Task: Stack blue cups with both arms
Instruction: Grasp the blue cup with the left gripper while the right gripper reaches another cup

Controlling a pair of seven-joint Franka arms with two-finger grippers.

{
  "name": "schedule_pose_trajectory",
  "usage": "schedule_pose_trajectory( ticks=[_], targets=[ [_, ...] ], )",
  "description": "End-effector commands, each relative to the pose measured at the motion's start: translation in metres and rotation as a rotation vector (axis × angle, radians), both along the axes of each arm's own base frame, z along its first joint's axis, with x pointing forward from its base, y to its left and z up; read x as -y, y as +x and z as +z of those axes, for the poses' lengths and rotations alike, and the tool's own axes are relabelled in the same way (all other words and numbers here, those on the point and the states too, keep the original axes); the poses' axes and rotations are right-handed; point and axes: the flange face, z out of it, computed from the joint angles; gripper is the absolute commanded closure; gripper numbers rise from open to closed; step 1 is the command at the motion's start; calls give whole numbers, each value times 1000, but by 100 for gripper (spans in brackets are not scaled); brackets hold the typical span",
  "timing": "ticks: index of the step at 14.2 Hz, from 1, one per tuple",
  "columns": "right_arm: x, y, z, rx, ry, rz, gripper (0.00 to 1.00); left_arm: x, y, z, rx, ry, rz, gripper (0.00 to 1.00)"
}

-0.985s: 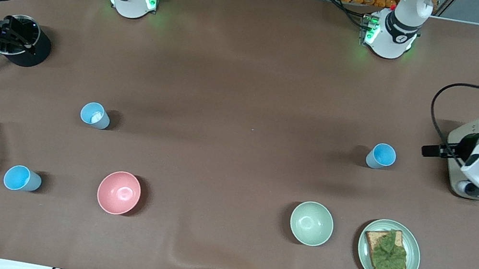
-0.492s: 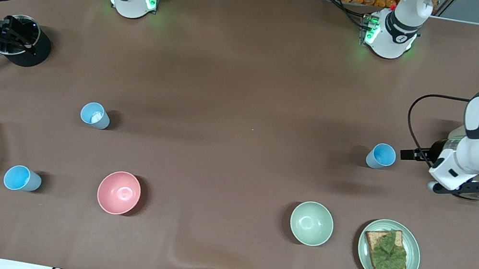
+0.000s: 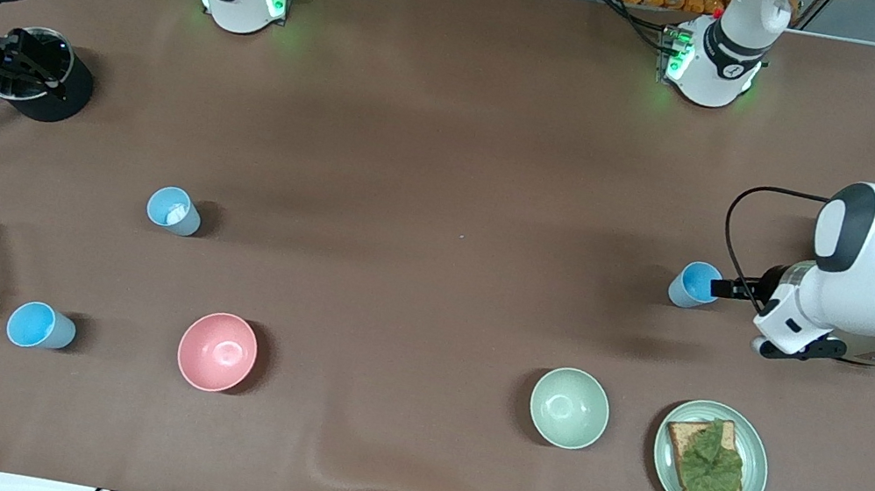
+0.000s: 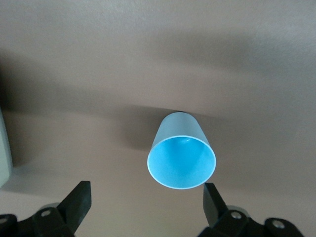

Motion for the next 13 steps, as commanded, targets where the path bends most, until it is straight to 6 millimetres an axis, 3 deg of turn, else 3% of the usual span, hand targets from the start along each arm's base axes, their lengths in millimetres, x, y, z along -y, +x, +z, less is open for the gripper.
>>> schedule_pose_trajectory(
  ticks=[1, 5, 9, 10, 11, 12, 13],
  targets=[
    [1, 3, -1, -12, -9, -12, 0, 2, -1, -22, -27, 7, -33, 0],
    [11, 8, -11, -27, 0, -35, 0, 4, -3, -51, -58, 6, -36, 0],
    [1, 34, -84, -165, -11, -11, 0, 7, -5, -80, -86, 25, -63, 0],
    [1, 43, -115, -215, -10, -10, 0, 7, -4, -84, -84, 25, -64, 0],
    [1, 50, -138, -246, 0, -13, 0, 8, -4, -87, -81, 26, -64, 20],
    [1, 55, -161, -275, 2, -14, 0, 8, -3, -88, -80, 26, -64, 71],
    [1, 57, -179, -283, 3, -18, 0, 12, -3, -89, -74, 28, -65, 99]
  ],
)
